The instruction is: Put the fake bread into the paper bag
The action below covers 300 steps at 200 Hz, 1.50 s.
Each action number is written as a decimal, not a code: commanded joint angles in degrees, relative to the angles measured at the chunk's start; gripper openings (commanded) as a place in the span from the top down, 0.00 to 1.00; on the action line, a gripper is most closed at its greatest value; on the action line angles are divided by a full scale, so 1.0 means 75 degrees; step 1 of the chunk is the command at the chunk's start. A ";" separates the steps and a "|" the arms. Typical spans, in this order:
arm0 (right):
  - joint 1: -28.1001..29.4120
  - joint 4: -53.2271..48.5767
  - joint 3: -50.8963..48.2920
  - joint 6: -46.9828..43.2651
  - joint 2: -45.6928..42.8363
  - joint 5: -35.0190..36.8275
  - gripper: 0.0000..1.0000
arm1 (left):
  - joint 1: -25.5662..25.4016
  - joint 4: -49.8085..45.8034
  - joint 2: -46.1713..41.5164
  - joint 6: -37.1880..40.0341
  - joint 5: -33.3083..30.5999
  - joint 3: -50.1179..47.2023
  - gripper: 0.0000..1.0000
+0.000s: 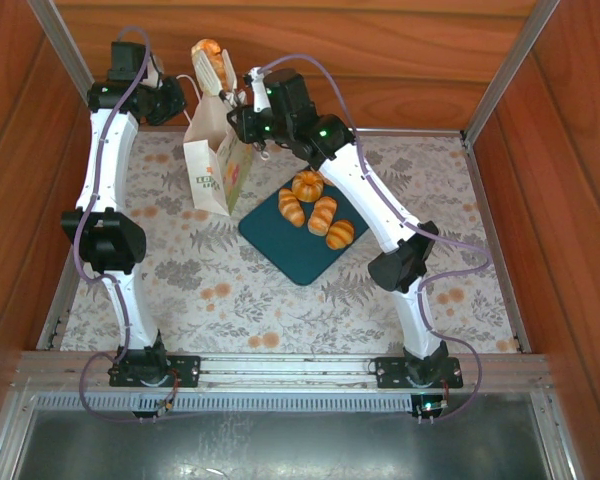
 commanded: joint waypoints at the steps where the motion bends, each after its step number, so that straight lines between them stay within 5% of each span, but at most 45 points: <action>1: -0.0045 0.0374 -0.0168 -0.0015 -0.0148 0.0055 0.56 | 0.0075 -0.0047 0.0063 -0.0026 0.0058 0.0209 1.00; 65: -0.0087 0.0303 -0.0189 0.0060 -0.0037 -0.0051 0.44 | 0.0090 -0.0041 0.0064 -0.0032 0.0082 0.0199 1.00; 198: -0.0569 0.0269 0.0214 0.0645 -0.1174 -0.0477 0.48 | 0.0106 -0.0047 -0.0013 -0.0086 0.0093 0.0031 1.00; 300: -0.0894 0.0230 -0.3447 0.1012 -0.3921 0.0646 0.49 | 0.0109 -0.0046 -0.0196 0.0010 -0.0026 -0.0247 1.00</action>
